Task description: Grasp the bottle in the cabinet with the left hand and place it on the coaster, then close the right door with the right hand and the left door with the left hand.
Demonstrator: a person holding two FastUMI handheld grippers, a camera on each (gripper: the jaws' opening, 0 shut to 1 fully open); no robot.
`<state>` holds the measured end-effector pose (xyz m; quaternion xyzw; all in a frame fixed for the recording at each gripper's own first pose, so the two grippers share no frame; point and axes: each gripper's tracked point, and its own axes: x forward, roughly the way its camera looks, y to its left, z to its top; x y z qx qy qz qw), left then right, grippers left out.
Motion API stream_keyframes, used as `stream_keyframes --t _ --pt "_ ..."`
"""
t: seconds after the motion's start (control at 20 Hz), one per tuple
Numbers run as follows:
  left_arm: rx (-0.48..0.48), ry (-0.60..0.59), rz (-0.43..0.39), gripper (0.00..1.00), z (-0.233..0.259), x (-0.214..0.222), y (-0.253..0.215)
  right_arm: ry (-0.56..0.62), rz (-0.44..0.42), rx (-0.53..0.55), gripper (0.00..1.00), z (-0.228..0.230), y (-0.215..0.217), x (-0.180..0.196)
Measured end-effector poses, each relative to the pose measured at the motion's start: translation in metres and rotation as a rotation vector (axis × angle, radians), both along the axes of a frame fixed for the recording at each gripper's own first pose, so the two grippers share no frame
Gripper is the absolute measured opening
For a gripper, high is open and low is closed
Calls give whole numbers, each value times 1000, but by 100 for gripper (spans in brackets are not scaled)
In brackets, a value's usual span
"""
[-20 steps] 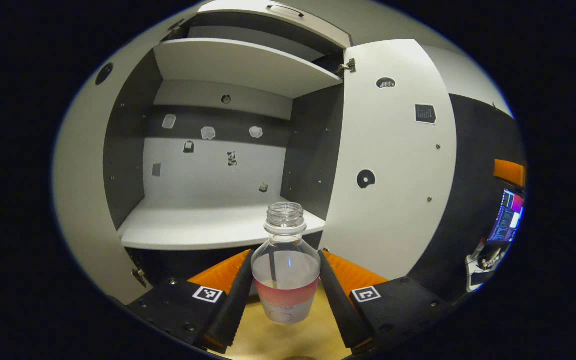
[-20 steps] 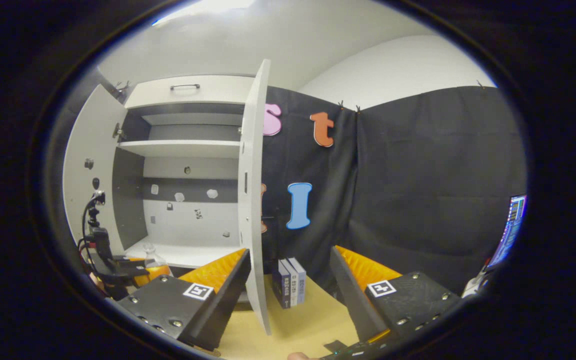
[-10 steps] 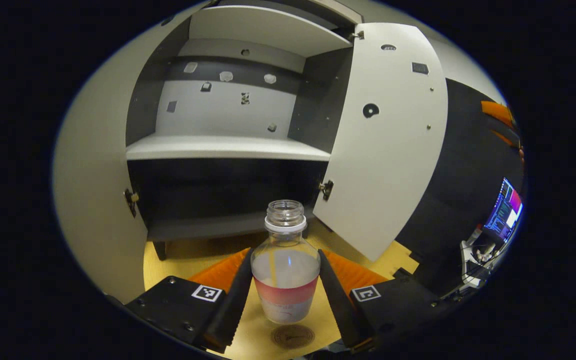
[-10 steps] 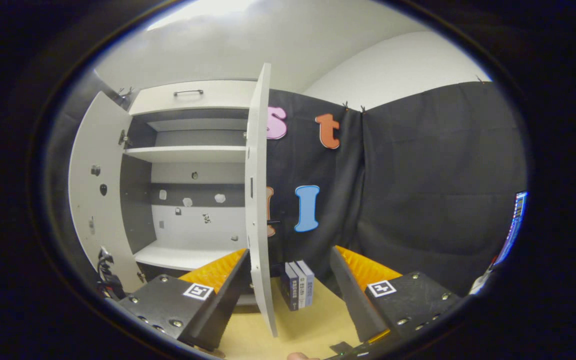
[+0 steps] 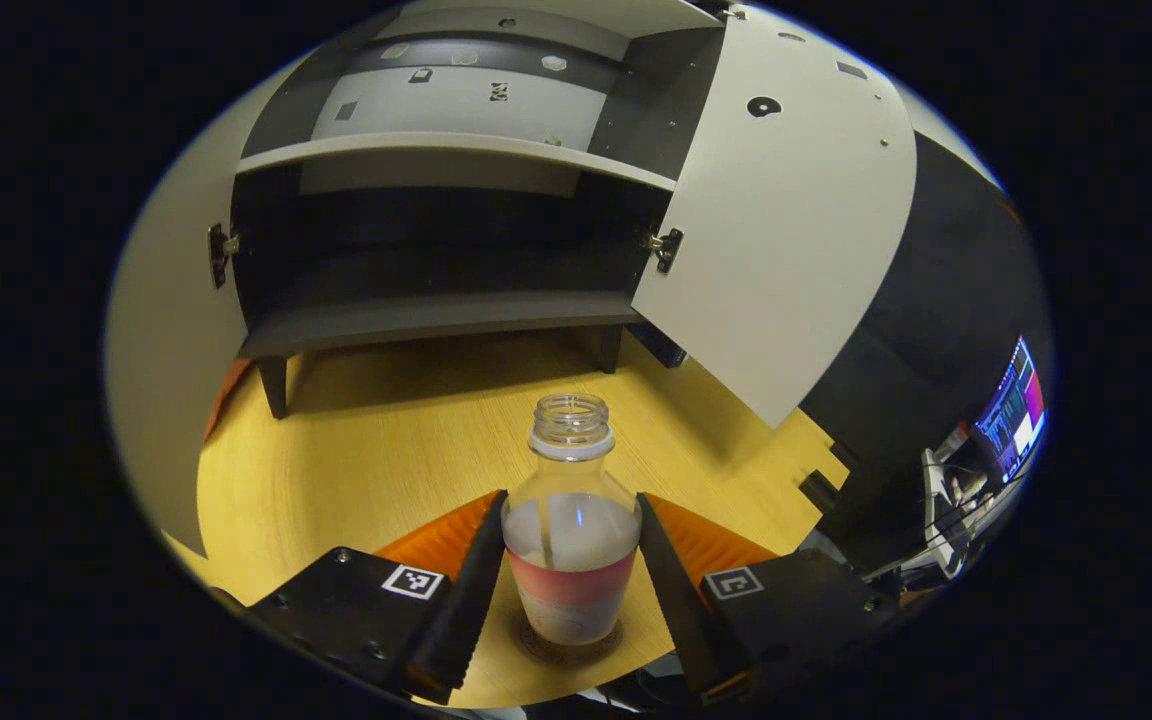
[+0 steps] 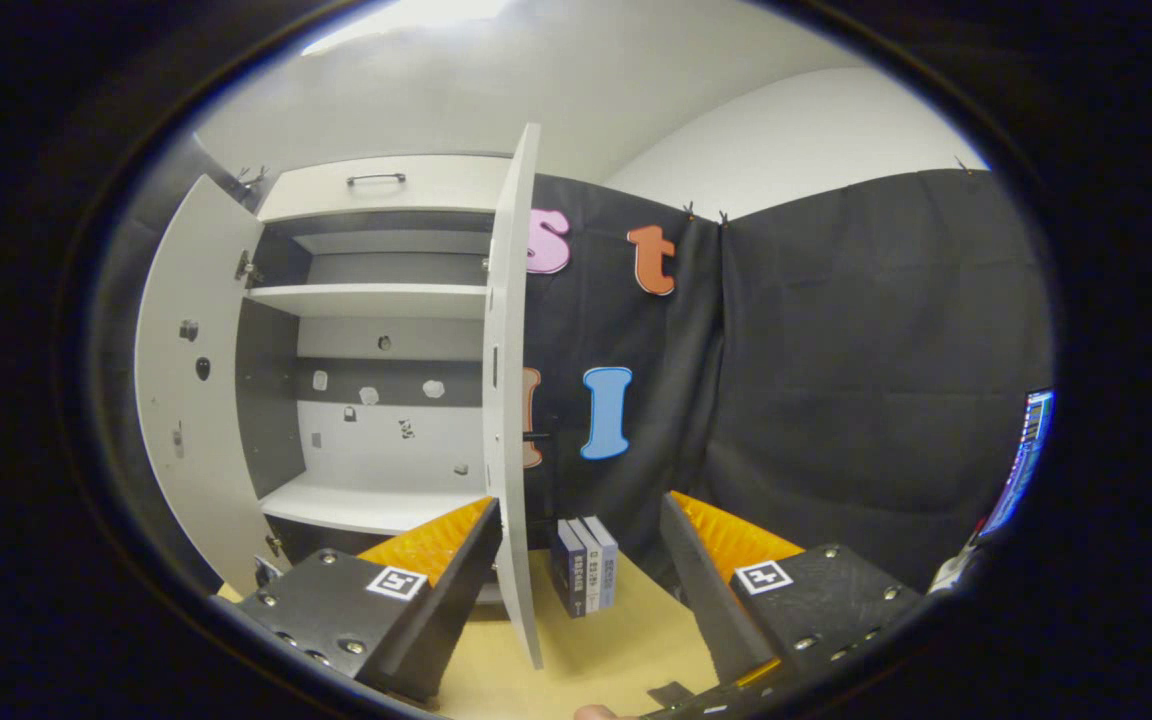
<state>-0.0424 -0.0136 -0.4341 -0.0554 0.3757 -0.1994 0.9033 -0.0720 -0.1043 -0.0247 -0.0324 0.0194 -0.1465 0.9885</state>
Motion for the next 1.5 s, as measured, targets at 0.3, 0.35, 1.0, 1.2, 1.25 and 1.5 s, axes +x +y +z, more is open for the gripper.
stream_keyframes --t 0.3,0.35,1.0,1.2,1.25,1.5 --pt "66 -47 -12 82 -22 0 -1 3 -41 12 96 -2 -15 -10" --pt "60 -49 -13 81 -21 -2 -1 5 -43 16 96 -4 -16 -10" --pt "0 -83 3 81 -14 -37 2 21 9 21 94 -11 0 3" --pt "-33 -143 45 81 -10 -39 6 37 34 11 94 -15 9 8" --pt "-29 -144 51 81 -11 -41 7 38 41 9 94 -16 12 10" --pt "-8 -226 57 81 2 -36 8 53 85 5 94 -19 25 19"
